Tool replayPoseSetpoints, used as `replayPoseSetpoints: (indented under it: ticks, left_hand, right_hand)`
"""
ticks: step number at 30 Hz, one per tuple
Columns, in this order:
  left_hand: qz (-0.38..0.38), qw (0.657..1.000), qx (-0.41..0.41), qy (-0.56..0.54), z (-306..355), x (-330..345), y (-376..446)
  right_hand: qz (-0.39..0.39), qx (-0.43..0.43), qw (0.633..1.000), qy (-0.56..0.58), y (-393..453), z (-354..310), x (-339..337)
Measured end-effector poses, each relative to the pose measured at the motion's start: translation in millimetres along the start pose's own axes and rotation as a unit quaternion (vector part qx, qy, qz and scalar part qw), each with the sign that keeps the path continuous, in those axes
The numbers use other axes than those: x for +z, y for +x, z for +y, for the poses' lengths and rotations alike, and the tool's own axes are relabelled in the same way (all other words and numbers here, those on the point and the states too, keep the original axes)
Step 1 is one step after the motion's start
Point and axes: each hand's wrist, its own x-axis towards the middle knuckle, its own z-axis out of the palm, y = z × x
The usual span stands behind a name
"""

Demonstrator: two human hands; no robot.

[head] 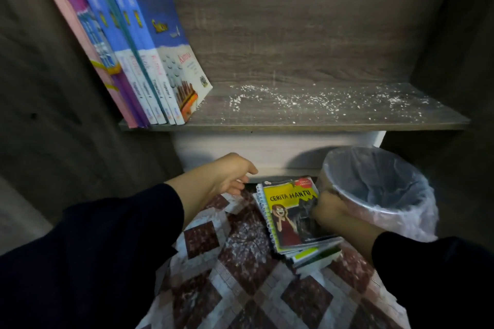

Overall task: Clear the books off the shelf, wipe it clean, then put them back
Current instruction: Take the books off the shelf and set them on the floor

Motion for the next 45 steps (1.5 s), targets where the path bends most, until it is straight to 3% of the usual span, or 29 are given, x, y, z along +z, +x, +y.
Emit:
replayPoseSetpoints:
  ticks: [3,7,10,13,16,20,25,30,35,38,42,45]
  left_hand:
    - [0.001,0.998,0.062,0.001,9.8,-15.6,-24.1]
    - [0.121,0.978,0.167,-0.023,38.0,-58.9,-53.4]
    - [0.305,0.919,0.248,0.027,57.3,-98.2,-67.3]
    - [0.464,0.829,0.292,0.111,64.5,-129.3,-74.7]
    - [0.537,0.765,0.326,0.143,70.2,-145.1,-71.3]
    - [0.577,0.743,0.313,0.13,80.4,-147.3,-63.8]
    - [0.597,0.745,0.281,0.094,94.2,-141.3,-57.3]
    - [0.591,0.759,0.266,0.064,102.2,-141.7,-60.0]
    - [0.504,0.807,0.197,0.237,96.8,-149.3,-53.0]
    - [0.497,0.808,0.178,0.26,91.1,-147.8,-46.7]
    - [0.506,0.808,0.207,0.22,87.2,-143.4,-44.3]
    - [0.503,0.81,0.257,0.158,85.0,-142.1,-53.2]
  right_hand:
    - [0.006,-0.084,0.996,-0.03,-12.8,-22.0,-12.5]
    - [0.019,-0.158,0.987,-0.016,-42.1,-66.2,-40.2]
    - [0.026,-0.192,0.981,0.034,-52.1,-100.4,-59.7]
    - [0.034,-0.212,0.972,0.1,-51.8,-131.4,-74.7]
    - [0.052,-0.225,0.959,0.166,-44.4,-159.3,-83.2]
    - [0.039,-0.218,0.939,0.264,-32.2,-186.0,-83.8]
    - [0.012,-0.218,0.904,0.368,-14.6,-205.2,-78.3]
    - [0.017,-0.224,0.897,0.381,-21.1,-209.1,-78.4]
    - [0.014,-0.23,0.895,0.381,-23.7,-209.1,-76.7]
    - [0.001,-0.246,0.894,0.374,-30.8,-209.6,-78.8]
    - [-0.118,-0.256,0.881,0.381,-48.7,-206.9,-81.6]
    - [-0.247,-0.191,0.867,0.388,-58.5,-201.0,-79.1]
